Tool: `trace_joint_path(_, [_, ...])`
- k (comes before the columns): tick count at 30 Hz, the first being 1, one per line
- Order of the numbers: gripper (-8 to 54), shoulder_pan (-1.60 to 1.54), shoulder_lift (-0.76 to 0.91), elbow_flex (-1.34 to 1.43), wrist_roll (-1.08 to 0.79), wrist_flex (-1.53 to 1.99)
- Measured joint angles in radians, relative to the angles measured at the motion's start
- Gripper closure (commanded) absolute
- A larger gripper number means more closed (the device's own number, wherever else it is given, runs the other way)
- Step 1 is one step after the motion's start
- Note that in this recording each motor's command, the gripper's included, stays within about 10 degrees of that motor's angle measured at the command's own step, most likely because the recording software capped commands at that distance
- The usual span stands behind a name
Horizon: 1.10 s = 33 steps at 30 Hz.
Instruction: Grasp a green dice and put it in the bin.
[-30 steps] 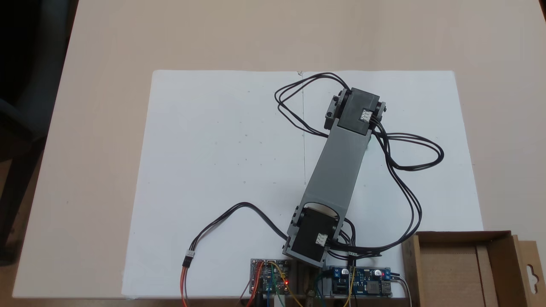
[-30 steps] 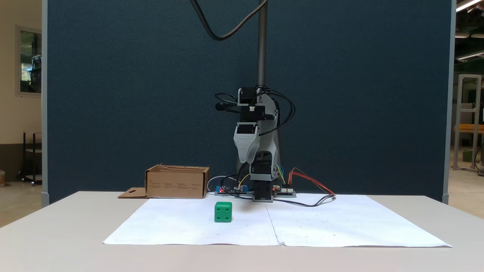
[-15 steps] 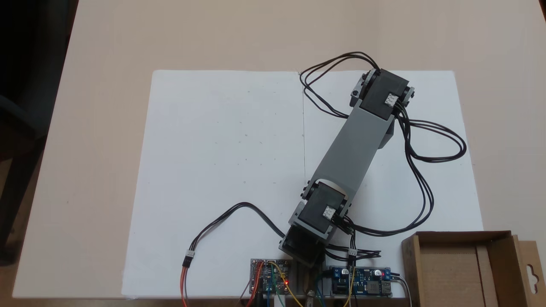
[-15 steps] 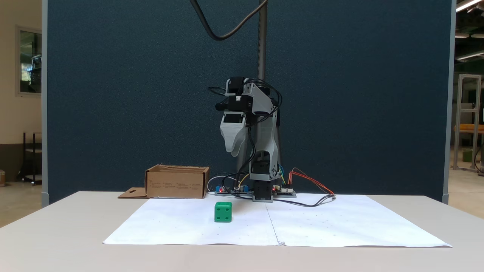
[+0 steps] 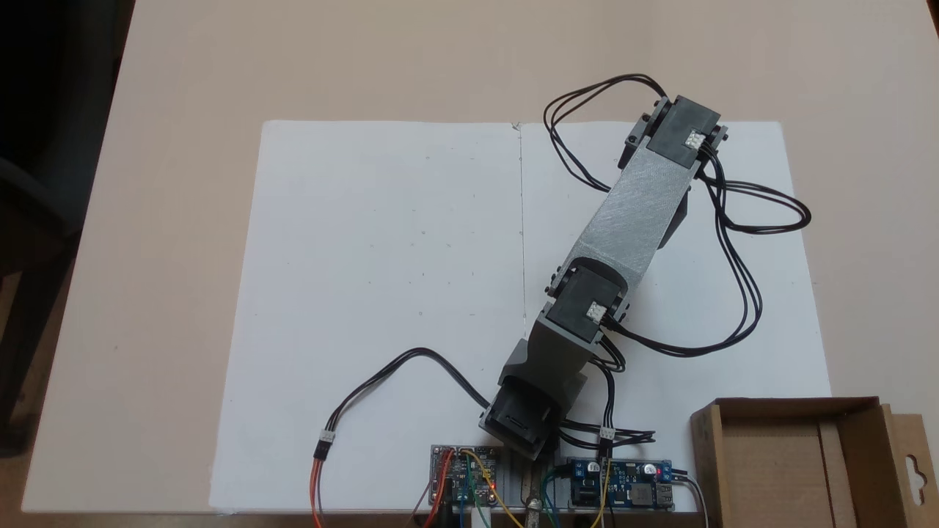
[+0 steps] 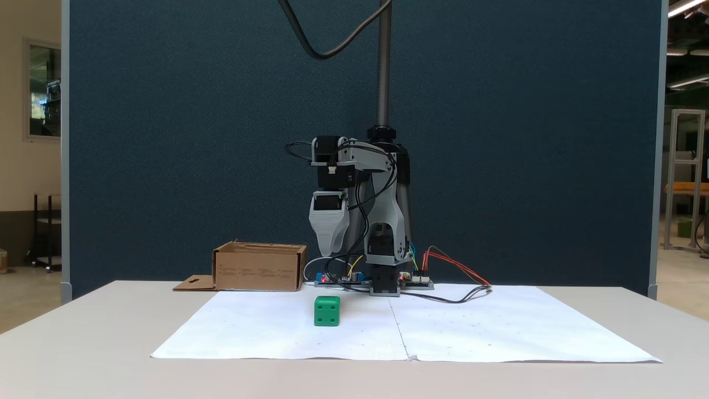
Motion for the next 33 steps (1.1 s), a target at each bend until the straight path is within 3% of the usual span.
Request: trace_joint_path(33, [1.4,-0.069,-0.129,0.0,0.0,-0.138])
